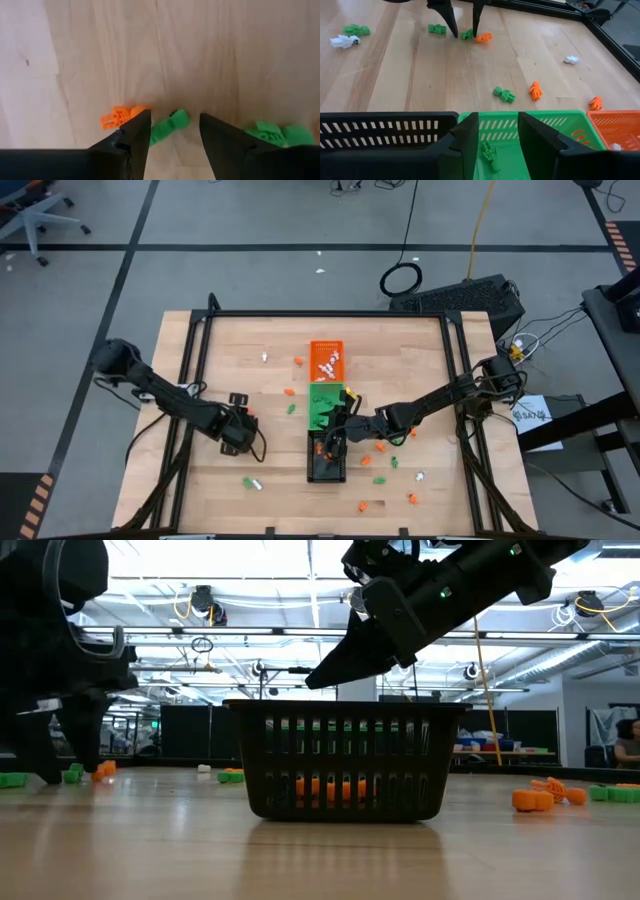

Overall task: Sort Halloween decoration
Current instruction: Put the green skeleton toy into the green bin

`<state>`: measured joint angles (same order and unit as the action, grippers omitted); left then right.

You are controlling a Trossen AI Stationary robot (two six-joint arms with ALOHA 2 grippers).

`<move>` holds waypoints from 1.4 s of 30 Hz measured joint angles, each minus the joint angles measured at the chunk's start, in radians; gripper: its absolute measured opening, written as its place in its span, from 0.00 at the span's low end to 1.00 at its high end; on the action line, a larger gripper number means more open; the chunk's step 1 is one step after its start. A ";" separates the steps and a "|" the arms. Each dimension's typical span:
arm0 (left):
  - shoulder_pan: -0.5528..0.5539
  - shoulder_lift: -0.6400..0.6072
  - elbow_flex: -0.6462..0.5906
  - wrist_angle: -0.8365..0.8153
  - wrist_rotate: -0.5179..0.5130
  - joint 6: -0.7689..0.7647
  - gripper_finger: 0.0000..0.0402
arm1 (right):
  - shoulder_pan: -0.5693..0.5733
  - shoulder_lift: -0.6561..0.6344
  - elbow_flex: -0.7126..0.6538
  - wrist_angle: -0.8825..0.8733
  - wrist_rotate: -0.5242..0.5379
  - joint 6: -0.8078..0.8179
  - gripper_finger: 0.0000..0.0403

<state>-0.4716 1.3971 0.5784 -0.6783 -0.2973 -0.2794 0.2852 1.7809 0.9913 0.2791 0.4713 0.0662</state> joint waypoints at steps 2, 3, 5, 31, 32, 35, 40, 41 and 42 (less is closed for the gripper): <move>0.000 0.021 0.003 -0.002 0.004 0.000 0.45 | 0.000 0.000 0.000 0.000 0.000 -0.001 0.30; 0.000 0.029 0.006 -0.005 0.003 0.000 0.45 | 0.000 0.000 0.000 0.000 0.000 -0.002 0.30; 0.000 0.035 0.011 -0.008 0.003 0.002 0.45 | 0.000 0.000 0.000 0.000 0.000 -0.004 0.30; 0.002 0.042 0.187 -0.006 -0.022 -0.159 0.01 | 0.000 0.000 0.000 -0.003 -0.002 0.017 0.30; 0.002 0.043 0.197 -0.009 -0.035 -0.159 0.01 | 0.000 0.000 0.000 -0.003 -0.002 0.021 0.30; 0.002 0.042 0.229 -0.007 -0.079 -0.147 0.00 | 0.004 0.000 0.000 -0.006 -0.004 0.026 0.30; 0.002 0.042 0.270 -0.008 -0.146 -0.129 0.00 | 0.014 0.000 0.000 -0.046 -0.055 0.002 0.30; 0.001 0.042 0.278 -0.007 -0.162 -0.128 0.00 | 0.017 0.000 0.000 -0.045 -0.060 0.002 0.30; 0.001 0.042 0.283 0.000 -0.178 -0.126 0.00 | 0.020 0.000 0.000 -0.045 -0.063 0.002 0.30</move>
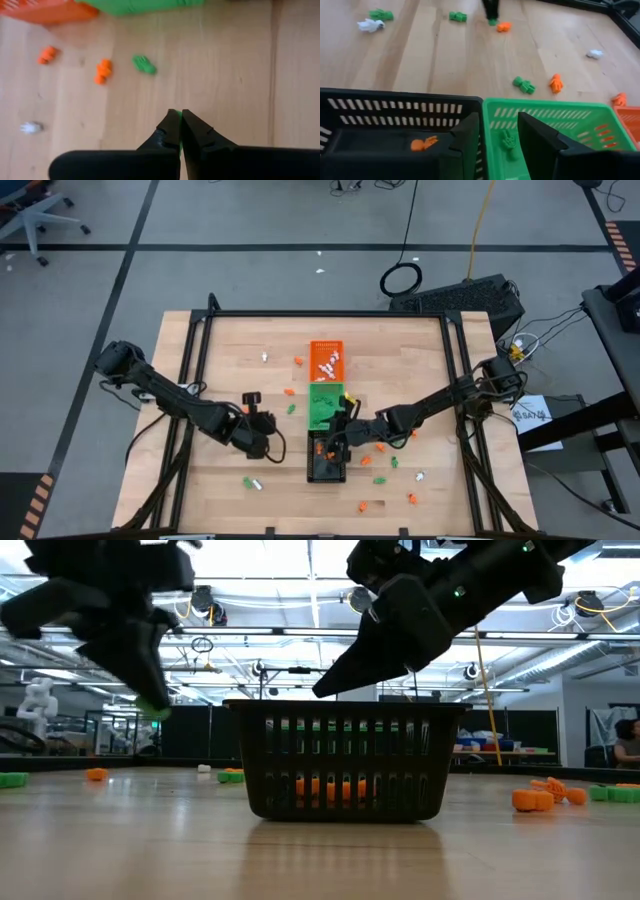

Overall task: Sort Halloween decoration
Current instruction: Put the green skeleton toy into the green bin

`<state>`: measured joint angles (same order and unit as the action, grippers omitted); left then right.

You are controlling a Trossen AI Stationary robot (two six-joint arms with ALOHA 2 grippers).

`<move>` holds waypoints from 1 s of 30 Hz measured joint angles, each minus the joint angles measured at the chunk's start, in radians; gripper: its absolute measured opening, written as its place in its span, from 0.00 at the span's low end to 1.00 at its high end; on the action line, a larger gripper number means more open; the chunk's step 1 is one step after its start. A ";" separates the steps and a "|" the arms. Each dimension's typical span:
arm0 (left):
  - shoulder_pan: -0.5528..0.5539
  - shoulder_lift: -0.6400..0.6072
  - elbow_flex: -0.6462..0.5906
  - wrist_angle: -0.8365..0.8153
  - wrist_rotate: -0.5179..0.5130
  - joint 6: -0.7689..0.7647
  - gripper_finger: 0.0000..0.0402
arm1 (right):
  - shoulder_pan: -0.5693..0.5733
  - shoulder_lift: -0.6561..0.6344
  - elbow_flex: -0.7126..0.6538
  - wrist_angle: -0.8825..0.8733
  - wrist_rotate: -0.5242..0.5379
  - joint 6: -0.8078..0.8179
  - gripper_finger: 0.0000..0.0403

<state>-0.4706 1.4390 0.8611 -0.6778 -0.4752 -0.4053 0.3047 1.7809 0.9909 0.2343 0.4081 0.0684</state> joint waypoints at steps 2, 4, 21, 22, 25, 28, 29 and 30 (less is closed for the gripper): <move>0.000 0.000 0.004 0.042 -0.022 0.021 0.00 | 0.008 0.000 0.000 0.000 -0.002 0.007 0.30; 0.000 0.000 0.005 0.112 -0.030 0.075 0.00 | 0.018 -0.005 0.000 -0.004 -0.002 0.014 0.30; -0.017 -0.020 0.006 0.619 -0.011 0.479 0.00 | 0.121 -0.174 -0.002 -0.284 0.007 0.050 0.30; -0.017 -0.021 0.006 0.644 -0.010 0.503 0.00 | 0.130 -0.176 -0.010 -0.283 0.019 0.055 0.30; -0.016 -0.029 0.006 0.730 -0.010 0.566 0.00 | 0.155 -0.175 -0.046 -0.261 0.066 0.078 0.30; -0.016 -0.041 0.006 0.801 -0.029 0.596 0.00 | 0.174 -0.174 -0.073 -0.257 0.096 0.130 0.30; -0.016 -0.050 0.005 0.834 -0.042 0.595 0.00 | 0.182 -0.174 -0.081 -0.253 0.112 0.146 0.30; -0.016 -0.063 0.005 0.869 -0.044 0.592 0.00 | 0.189 -0.174 -0.087 -0.254 0.128 0.157 0.30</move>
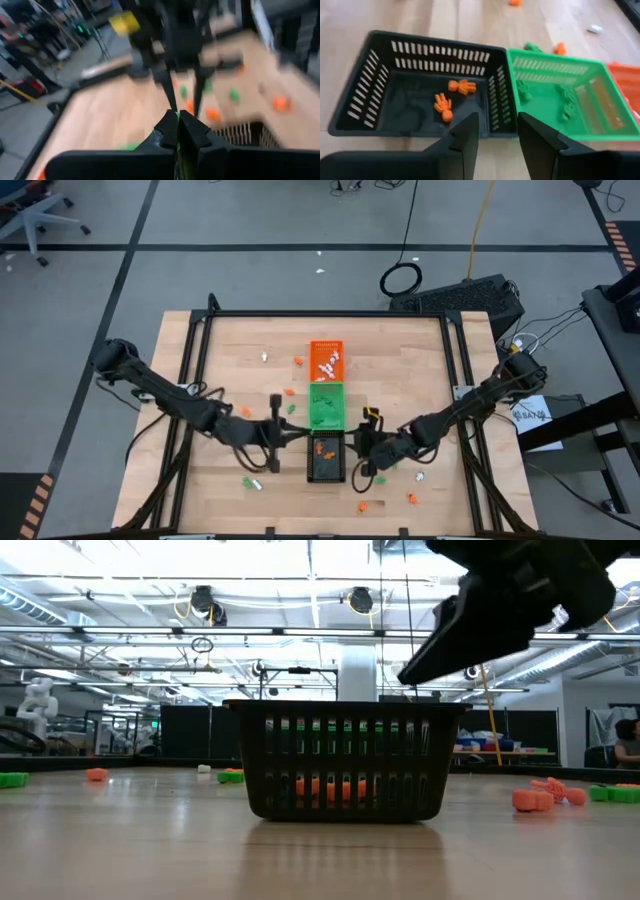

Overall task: Sort Halloween decoration
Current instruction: Put the green skeleton toy into the green bin

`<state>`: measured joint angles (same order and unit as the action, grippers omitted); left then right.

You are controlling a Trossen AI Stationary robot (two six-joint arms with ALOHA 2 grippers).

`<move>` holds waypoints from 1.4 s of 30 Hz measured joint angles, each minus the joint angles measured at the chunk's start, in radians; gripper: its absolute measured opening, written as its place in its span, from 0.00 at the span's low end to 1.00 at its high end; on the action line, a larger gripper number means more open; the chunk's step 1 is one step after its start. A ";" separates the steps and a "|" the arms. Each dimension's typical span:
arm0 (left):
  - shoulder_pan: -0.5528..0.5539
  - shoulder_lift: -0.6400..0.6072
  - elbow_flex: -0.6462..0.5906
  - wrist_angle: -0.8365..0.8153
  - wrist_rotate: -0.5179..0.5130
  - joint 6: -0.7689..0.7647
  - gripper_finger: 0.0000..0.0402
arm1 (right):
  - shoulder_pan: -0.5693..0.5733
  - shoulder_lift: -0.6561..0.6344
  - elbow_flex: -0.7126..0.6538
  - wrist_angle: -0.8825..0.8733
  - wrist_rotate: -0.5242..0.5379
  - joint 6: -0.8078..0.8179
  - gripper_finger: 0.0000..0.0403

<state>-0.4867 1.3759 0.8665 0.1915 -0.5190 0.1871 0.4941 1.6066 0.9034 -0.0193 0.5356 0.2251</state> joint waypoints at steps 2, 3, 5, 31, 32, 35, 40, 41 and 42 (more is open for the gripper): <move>-0.005 -0.035 0.000 0.048 0.000 -0.005 0.00 | 0.019 0.000 -0.007 -0.001 0.040 0.009 0.30; -0.007 -0.050 0.000 0.064 0.003 -0.005 0.00 | 0.029 0.000 -0.007 0.000 0.053 0.009 0.30; -0.010 -0.078 0.000 0.079 0.029 -0.005 0.00 | 0.044 0.000 -0.007 0.002 0.086 0.009 0.30; -0.004 -0.060 -0.008 0.124 0.000 -0.058 0.00 | 0.110 -0.013 0.003 0.053 0.170 0.110 0.30; 0.002 -0.060 -0.008 0.113 0.000 -0.083 0.00 | 0.110 -0.015 0.004 0.051 0.170 0.119 0.30; 0.038 -0.053 -0.008 0.080 -0.001 -0.157 0.00 | 0.116 -0.026 0.004 0.018 0.168 0.137 0.30; 0.128 0.004 -0.008 0.020 0.062 -0.213 0.00 | 0.117 -0.027 0.004 -0.051 0.172 0.080 0.30; 0.150 0.021 -0.008 0.028 0.081 -0.225 0.00 | 0.115 -0.024 0.004 -0.061 0.181 0.073 0.30; 0.174 0.039 -0.008 0.038 0.099 -0.236 0.00 | 0.112 -0.021 0.004 -0.071 0.205 0.063 0.30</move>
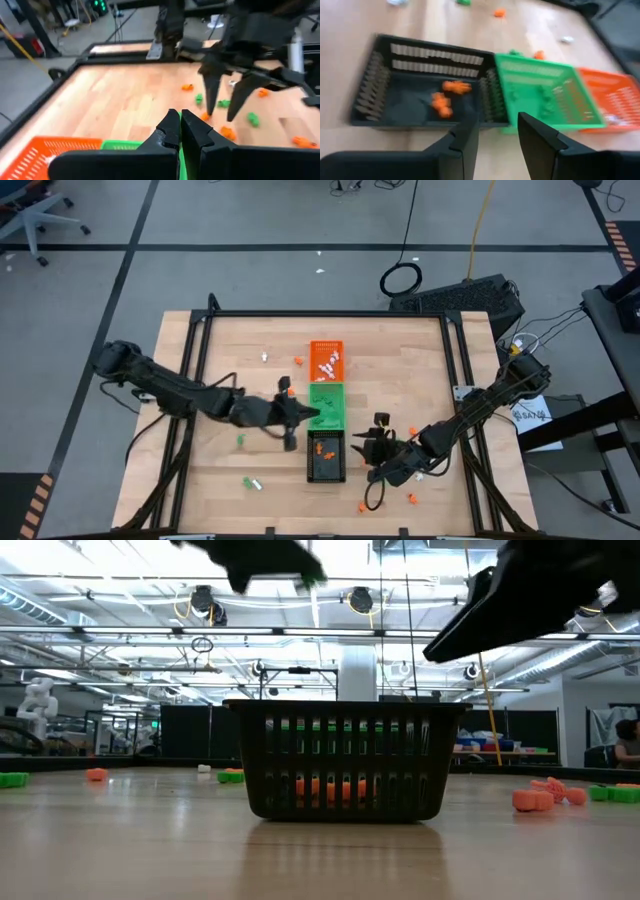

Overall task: Sort Halloween decoration
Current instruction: Put the green skeleton toy into the green bin

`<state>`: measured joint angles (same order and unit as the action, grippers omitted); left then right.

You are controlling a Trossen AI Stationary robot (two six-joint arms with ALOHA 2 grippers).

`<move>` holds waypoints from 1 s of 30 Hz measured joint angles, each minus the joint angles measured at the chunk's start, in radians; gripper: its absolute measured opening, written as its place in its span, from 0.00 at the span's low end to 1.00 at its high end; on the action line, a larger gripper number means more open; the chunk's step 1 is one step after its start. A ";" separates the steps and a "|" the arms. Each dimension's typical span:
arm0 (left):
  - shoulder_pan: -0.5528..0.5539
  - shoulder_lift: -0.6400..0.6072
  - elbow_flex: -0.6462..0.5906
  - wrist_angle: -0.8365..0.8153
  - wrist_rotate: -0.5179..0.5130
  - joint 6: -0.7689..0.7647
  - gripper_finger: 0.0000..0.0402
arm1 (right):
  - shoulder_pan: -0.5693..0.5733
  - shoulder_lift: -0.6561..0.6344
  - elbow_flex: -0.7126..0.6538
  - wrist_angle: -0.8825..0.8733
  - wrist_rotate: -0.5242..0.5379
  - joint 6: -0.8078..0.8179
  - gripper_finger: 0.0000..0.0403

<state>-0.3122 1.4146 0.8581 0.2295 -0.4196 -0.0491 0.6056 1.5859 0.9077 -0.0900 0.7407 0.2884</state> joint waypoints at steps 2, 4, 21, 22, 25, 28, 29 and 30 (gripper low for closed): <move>0.049 0.033 0.000 -0.004 0.026 -0.038 0.00 | -0.004 0.004 -0.008 0.002 0.049 -0.016 0.30; 0.094 0.067 0.000 -0.010 0.064 -0.066 0.00 | -0.005 0.005 -0.020 0.002 0.079 -0.016 0.30; 0.213 0.323 0.043 -0.011 0.186 -0.077 0.00 | -0.003 0.005 -0.077 -0.001 0.096 0.054 0.30; 0.213 0.336 0.047 -0.013 0.188 -0.077 0.00 | -0.003 0.005 -0.077 0.003 0.096 0.054 0.30; 0.214 0.355 0.055 -0.014 0.188 -0.076 0.00 | -0.003 0.005 -0.077 0.003 0.096 0.070 0.30; 0.214 0.353 0.056 -0.017 0.188 -0.077 0.00 | -0.003 0.005 -0.077 0.003 0.096 0.090 0.30; 0.214 0.353 0.056 -0.023 0.188 -0.078 0.00 | -0.003 0.005 -0.077 0.002 0.096 0.092 0.30; 0.214 0.353 0.056 -0.031 0.188 -0.086 0.01 | -0.003 0.005 -0.077 0.002 0.095 0.096 0.30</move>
<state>-0.0982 1.7679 0.9138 0.1981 -0.2317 -0.1346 0.6022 1.5909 0.8310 -0.0875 0.8360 0.3841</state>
